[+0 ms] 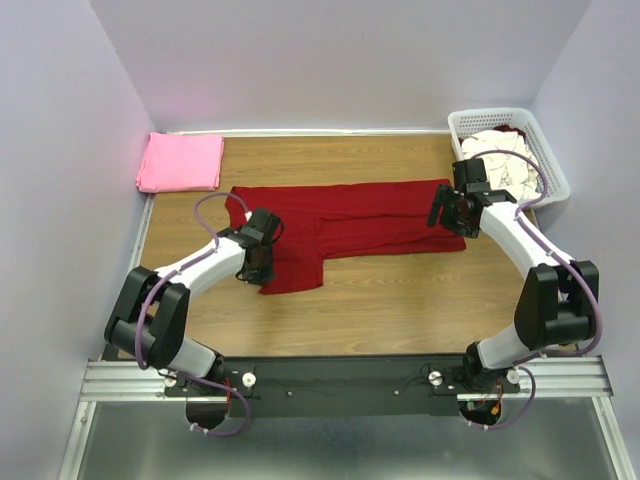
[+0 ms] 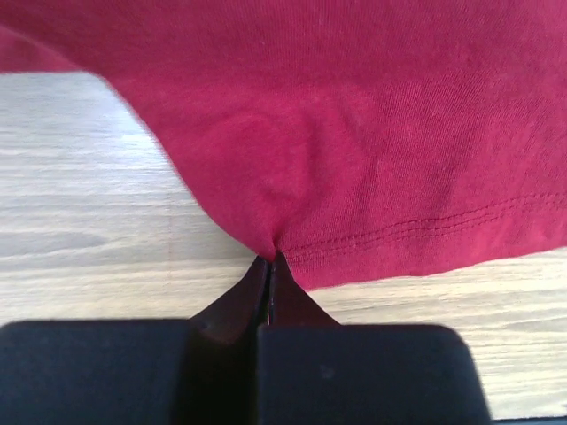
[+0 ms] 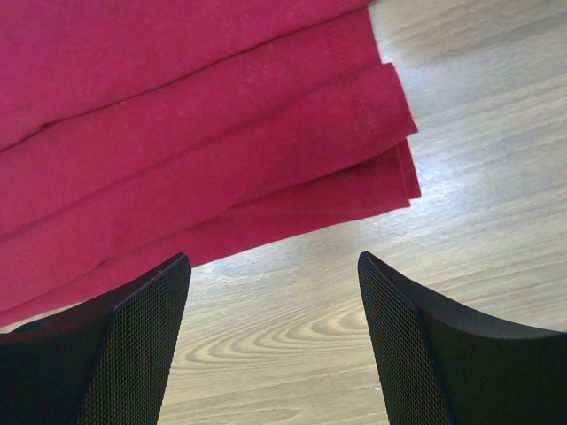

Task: Fold and stack the t-shirts
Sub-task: Fold the tshirt

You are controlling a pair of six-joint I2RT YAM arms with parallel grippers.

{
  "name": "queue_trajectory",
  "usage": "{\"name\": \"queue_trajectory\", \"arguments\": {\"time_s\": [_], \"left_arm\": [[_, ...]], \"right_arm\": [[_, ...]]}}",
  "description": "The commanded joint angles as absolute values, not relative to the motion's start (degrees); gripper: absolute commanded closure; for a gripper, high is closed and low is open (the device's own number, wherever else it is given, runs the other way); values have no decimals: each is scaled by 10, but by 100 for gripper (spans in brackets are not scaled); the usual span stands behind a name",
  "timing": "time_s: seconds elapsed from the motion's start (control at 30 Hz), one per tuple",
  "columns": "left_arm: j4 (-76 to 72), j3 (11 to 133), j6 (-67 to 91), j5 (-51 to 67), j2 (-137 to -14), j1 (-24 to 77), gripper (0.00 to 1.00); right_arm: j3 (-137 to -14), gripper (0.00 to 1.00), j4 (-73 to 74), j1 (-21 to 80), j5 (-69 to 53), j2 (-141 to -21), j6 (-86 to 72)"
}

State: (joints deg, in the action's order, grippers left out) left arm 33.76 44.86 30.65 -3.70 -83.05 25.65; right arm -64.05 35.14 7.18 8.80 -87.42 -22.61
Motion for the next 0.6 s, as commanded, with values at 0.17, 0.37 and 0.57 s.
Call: {"name": "queue_trajectory", "arguments": {"time_s": [0.17,0.37,0.57], "left_arm": [[358,687,246,-183,-887,243,100],[337,837,198,-201,-1001,222,100],[309,927,155,-197,-1078,221,100]], "right_arm": [[-635,18,329,76,4,-854,-215],[-635,20,315,81,-60,-863,-221],[-635,21,304,86,-92,-874,-224]]}}
